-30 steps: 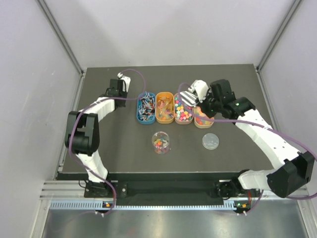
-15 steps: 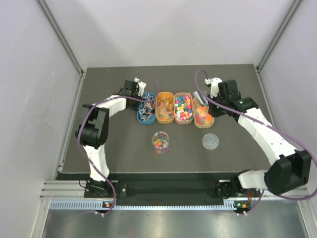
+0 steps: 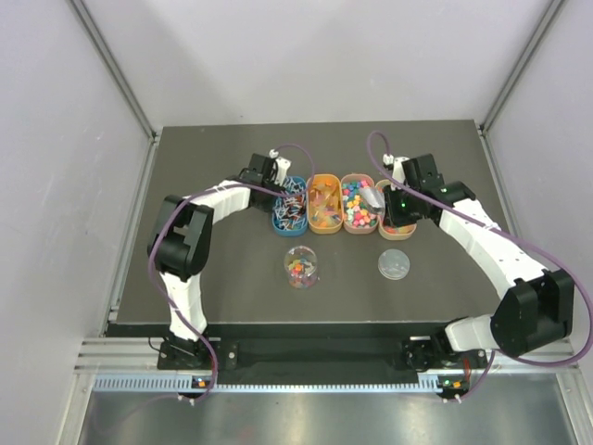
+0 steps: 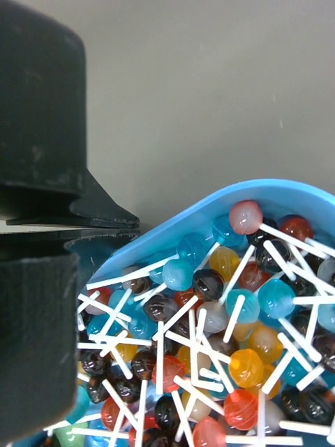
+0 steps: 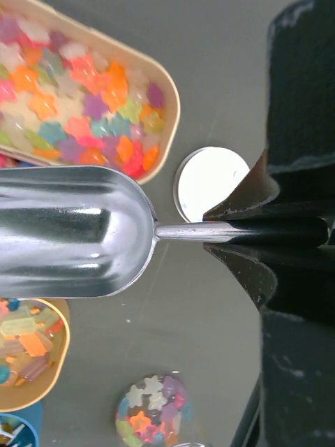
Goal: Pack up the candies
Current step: Move the storage box to the center of the board, then scoop the fake candies from the storage box.
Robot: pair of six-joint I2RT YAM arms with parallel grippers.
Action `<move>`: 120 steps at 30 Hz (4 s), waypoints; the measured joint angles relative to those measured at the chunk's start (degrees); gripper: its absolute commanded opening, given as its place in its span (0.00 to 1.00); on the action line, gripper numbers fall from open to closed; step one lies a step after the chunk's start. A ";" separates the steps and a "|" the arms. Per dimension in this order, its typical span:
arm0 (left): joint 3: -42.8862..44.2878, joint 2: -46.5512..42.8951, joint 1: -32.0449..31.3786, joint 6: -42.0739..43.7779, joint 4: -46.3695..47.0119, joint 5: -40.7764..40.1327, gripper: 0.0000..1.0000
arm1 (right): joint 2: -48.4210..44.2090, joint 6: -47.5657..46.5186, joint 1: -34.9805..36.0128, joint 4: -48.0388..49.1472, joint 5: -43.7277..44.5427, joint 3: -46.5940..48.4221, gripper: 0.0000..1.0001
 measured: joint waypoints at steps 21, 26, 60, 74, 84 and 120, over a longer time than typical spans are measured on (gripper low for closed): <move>-3.69 -12.83 -3.80 0.11 -0.72 -8.87 0.62 | -0.44 6.80 -0.07 -7.69 -4.13 -1.25 0.00; -4.72 -14.29 -3.78 0.13 -0.24 -10.36 0.62 | 0.90 7.34 -1.27 -9.01 -4.42 -1.25 0.00; -7.02 -14.21 -3.78 -4.22 -0.17 -9.44 0.63 | 21.20 0.44 -2.14 -11.21 -0.50 12.68 0.00; -9.53 -14.23 -2.80 -5.25 -0.11 -9.16 0.63 | 27.43 -2.73 -2.14 -9.64 0.52 16.59 0.00; -10.32 -14.23 -2.49 -5.77 -0.09 -8.81 0.63 | 27.67 -3.76 -2.14 -5.84 -0.24 15.56 0.00; -10.32 -17.55 -2.38 2.05 -2.60 -11.39 0.63 | 21.73 -5.07 -2.01 24.00 -2.56 -4.61 0.00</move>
